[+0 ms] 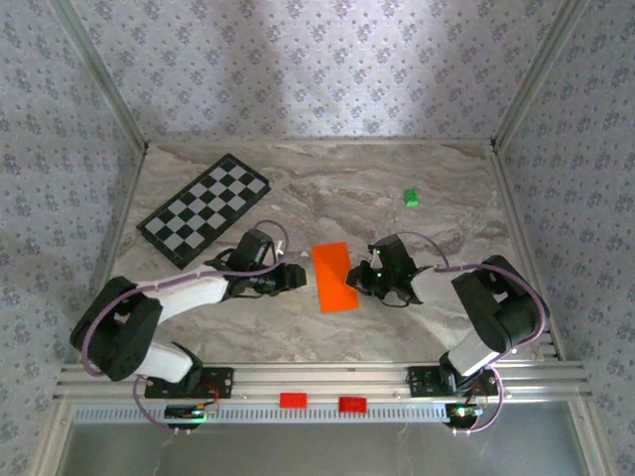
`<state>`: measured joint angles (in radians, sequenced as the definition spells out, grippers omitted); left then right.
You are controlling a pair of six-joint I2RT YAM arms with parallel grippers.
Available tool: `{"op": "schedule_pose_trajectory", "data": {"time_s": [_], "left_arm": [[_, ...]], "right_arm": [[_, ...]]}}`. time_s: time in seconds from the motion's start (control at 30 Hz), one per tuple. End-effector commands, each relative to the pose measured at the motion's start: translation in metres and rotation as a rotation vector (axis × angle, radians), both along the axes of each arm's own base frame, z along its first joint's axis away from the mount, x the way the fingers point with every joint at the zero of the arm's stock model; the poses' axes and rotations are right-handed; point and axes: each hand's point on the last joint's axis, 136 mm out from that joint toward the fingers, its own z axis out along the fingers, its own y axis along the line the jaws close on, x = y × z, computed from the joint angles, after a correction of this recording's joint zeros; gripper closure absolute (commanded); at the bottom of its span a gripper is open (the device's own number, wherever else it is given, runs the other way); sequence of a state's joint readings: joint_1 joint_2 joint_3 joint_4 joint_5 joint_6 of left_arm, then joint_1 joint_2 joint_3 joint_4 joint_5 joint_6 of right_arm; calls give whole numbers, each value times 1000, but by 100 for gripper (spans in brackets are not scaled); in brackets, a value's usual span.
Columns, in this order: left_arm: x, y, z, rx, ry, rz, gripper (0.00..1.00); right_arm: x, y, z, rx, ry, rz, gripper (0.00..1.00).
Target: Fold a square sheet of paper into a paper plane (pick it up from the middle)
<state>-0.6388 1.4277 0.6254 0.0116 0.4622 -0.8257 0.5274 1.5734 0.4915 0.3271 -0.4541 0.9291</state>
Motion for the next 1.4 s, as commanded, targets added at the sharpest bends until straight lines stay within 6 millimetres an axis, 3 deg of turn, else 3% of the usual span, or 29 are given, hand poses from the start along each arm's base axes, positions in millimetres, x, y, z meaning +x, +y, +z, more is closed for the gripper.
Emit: {"op": "schedule_pose_trajectory", "data": {"time_s": [0.0, 0.53, 1.0, 1.23, 1.37], "left_arm": [[7, -21, 13, -61, -18, -47, 55], [10, -46, -14, -66, 73, -84, 57], [14, -55, -30, -73, 109, -72, 58], [13, -59, -33, -89, 124, -78, 67], [13, -59, -33, -91, 123, -75, 67]], "right_arm": [[-26, -17, -30, -71, 127, -24, 93], [-29, -22, -40, -99, 156, -39, 93], [-29, -22, -41, -107, 161, -41, 93], [-30, -22, -42, -109, 163, -40, 93], [-30, -23, -42, -111, 165, -39, 93]]}}
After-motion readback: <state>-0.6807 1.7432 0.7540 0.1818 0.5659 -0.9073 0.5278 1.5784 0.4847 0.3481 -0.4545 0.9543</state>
